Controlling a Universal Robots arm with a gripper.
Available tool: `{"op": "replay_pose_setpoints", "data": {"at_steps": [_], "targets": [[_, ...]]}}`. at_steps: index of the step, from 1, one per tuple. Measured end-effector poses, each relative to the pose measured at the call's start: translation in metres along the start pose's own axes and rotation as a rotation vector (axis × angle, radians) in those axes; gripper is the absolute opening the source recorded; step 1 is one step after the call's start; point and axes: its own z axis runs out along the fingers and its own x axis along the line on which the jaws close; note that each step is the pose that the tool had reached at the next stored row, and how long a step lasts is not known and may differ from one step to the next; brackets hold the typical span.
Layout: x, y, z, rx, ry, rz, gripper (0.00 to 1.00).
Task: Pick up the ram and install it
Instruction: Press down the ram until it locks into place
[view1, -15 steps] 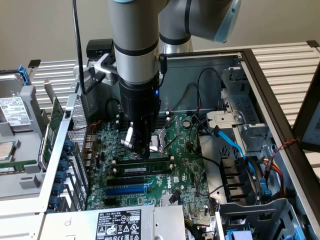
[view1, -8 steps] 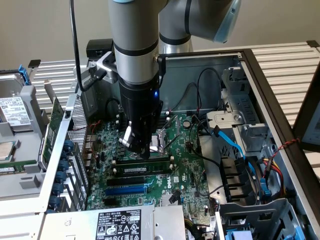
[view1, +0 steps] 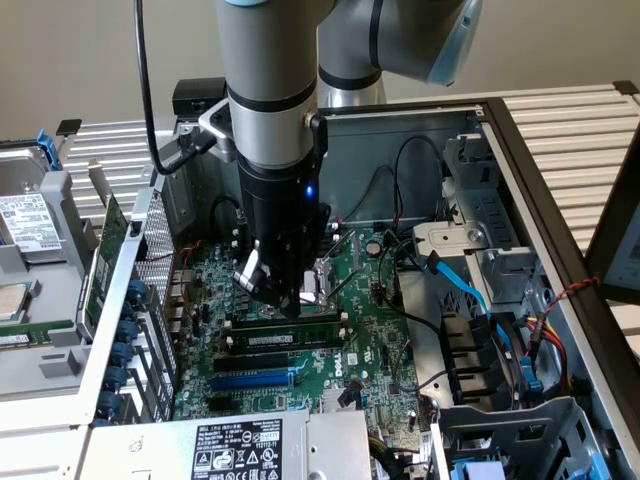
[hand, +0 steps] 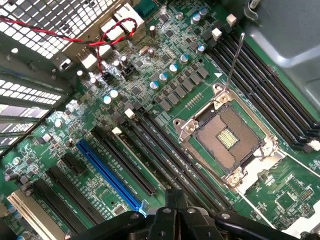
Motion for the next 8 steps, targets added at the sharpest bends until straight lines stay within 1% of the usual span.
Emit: {"op": "replay_pose_setpoints", "data": {"at_steps": [8], "targets": [[0.0000, 0.0000, 0.0000, 0.0018, -0.0015, 0.105, 0.10]]}}
